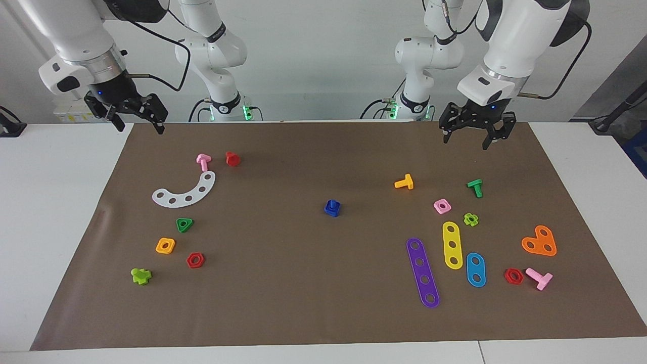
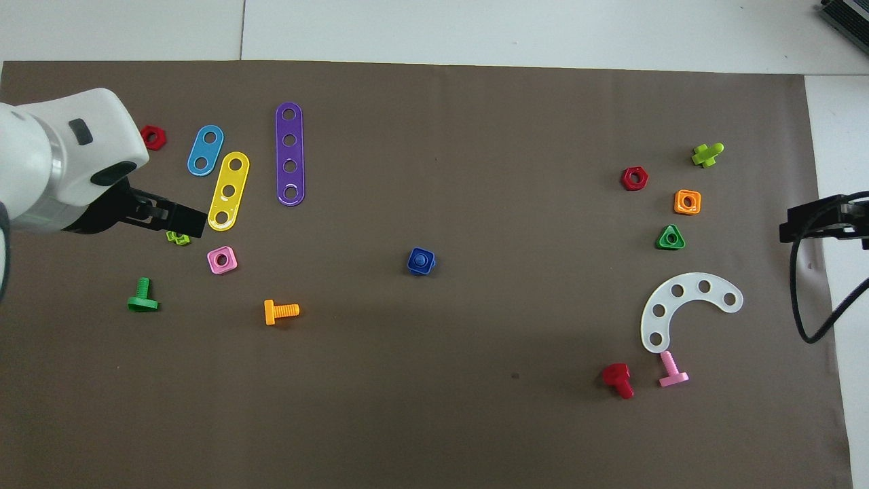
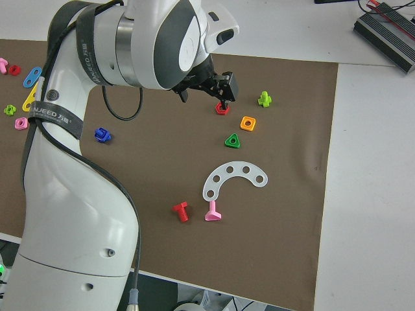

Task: Unscrew and place screws in storage area
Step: 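Move the left gripper from rest toward the parts near the centre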

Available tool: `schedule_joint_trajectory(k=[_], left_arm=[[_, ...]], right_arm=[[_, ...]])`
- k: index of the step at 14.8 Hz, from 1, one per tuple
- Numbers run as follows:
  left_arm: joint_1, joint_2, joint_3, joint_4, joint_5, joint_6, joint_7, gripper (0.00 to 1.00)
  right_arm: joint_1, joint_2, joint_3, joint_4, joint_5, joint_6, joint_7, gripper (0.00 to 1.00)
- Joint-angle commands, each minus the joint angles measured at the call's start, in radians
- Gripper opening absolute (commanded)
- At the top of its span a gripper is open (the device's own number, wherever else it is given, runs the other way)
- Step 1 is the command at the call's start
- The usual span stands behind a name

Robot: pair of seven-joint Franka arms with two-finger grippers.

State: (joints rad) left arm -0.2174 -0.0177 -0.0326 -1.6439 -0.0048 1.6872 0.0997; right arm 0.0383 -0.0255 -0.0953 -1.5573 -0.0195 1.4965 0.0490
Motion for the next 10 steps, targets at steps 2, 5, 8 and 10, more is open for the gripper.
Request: schedule_joint_trajectory(k=[2, 5, 8, 10], left_arm=[[-0.091, -0.042, 0.011, -0.111, 0.019, 0.107, -0.003, 1.00], [-0.170, -0.018, 0.013, -0.146, 0.019, 0.170, -0.009, 1.00], [-0.249, 0.047, 0.013, -0.157, 0.019, 0.242, -0.073, 1.00], [-0.295, 0.099, 0.013, -0.165, 0.019, 0.313, -0.118, 1.00]], right_arm=[[-0.001, -0.016, 0.002, -0.017, 0.018, 0.007, 0.011, 1.00], [-0.001, -0.016, 0.002, -0.017, 0.018, 0.007, 0.009, 1.00], [-0.001, -0.016, 0.002, -0.017, 0.018, 0.007, 0.011, 1.00], [-0.001, -0.016, 0.002, -0.015, 0.018, 0.007, 0.011, 1.00]])
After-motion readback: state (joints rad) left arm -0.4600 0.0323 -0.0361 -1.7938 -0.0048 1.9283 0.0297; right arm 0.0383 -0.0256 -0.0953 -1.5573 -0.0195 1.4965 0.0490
